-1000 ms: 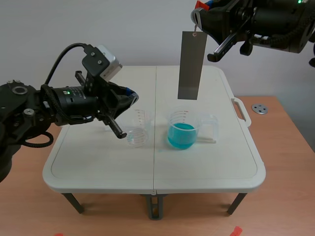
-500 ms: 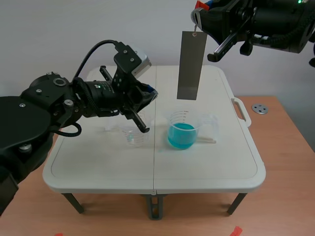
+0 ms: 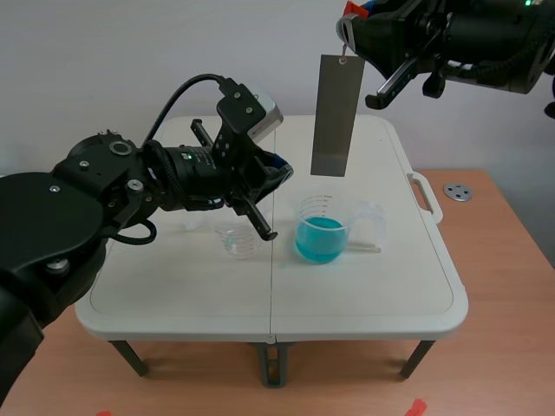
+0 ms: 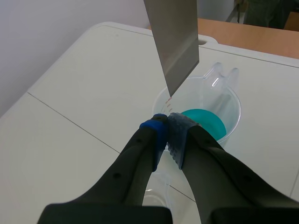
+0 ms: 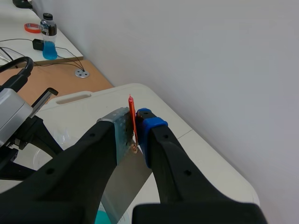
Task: Hold the metal plate by the orange handle, dip it into the blue solution, take it out and point at it, then put the plate back in the beaker on the left.
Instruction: 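Raise the plate and point at it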
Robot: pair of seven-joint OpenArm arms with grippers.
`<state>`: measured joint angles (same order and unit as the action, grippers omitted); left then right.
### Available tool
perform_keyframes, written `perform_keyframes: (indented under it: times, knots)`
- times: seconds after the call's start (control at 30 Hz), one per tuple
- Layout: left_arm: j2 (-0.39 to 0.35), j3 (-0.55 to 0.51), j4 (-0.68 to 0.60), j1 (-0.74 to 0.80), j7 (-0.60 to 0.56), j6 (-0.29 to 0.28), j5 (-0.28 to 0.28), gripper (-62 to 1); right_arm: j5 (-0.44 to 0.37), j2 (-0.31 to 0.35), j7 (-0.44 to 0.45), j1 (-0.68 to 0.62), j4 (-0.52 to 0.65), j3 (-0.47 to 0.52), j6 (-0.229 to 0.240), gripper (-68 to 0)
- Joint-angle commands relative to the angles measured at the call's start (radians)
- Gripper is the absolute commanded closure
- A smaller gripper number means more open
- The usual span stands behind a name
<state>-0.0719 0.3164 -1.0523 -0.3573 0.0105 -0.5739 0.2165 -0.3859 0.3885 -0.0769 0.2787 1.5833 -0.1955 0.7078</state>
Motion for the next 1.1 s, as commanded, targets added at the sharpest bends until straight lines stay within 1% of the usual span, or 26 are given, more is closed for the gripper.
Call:
perform_keyframes:
  times: [0.0,0.27,0.4,0.5,0.6,0.67,0.73,0.87,0.97,1.07]
  knots:
    - [0.002,-0.005,-0.020,-0.009,-0.013,0.003,-0.009,-1.6,-0.012,0.007,0.014,0.017,0.023,0.008,-0.003,-1.3]
    - [-0.005,-0.005,-0.020,-0.009,-0.013,0.006,-0.009,-1.6,-0.012,0.007,0.015,0.017,0.023,0.008,-0.003,-1.3]
    - [-0.042,-0.007,-0.022,-0.008,-0.015,0.010,-0.027,-1.6,-0.012,0.007,0.015,0.017,0.023,0.008,-0.003,-1.3]
    - [-0.091,-0.021,-0.034,-0.005,-0.017,0.011,-0.080,-1.6,-0.012,0.007,0.015,0.017,0.023,0.008,-0.003,-1.3]
    - [-0.150,-0.052,-0.068,0.011,-0.017,0.011,-0.152,-1.6,-0.012,0.007,0.015,0.017,0.023,0.008,-0.003,-1.3]
    - [-0.194,-0.085,-0.107,0.040,-0.016,0.011,-0.180,-1.6,-0.012,0.007,0.015,0.017,0.023,0.008,-0.003,-1.3]
    - [-0.234,-0.120,-0.147,0.078,-0.018,0.011,-0.198,-1.6,-0.012,0.007,0.015,0.017,0.023,0.008,-0.003,-1.3]
    - [-0.310,-0.199,-0.226,0.171,-0.030,0.011,-0.207,-1.6,-0.012,0.007,0.015,0.017,0.023,0.008,-0.003,-1.3]
    - [-0.364,-0.257,-0.265,0.251,-0.076,0.014,-0.208,-1.6,-0.012,0.007,0.015,0.017,0.023,0.008,-0.003,-1.3]
    - [-0.415,-0.316,-0.292,0.343,-0.103,0.014,-0.250,-1.6,-0.012,0.007,0.015,0.017,0.023,0.008,-0.003,-1.3]
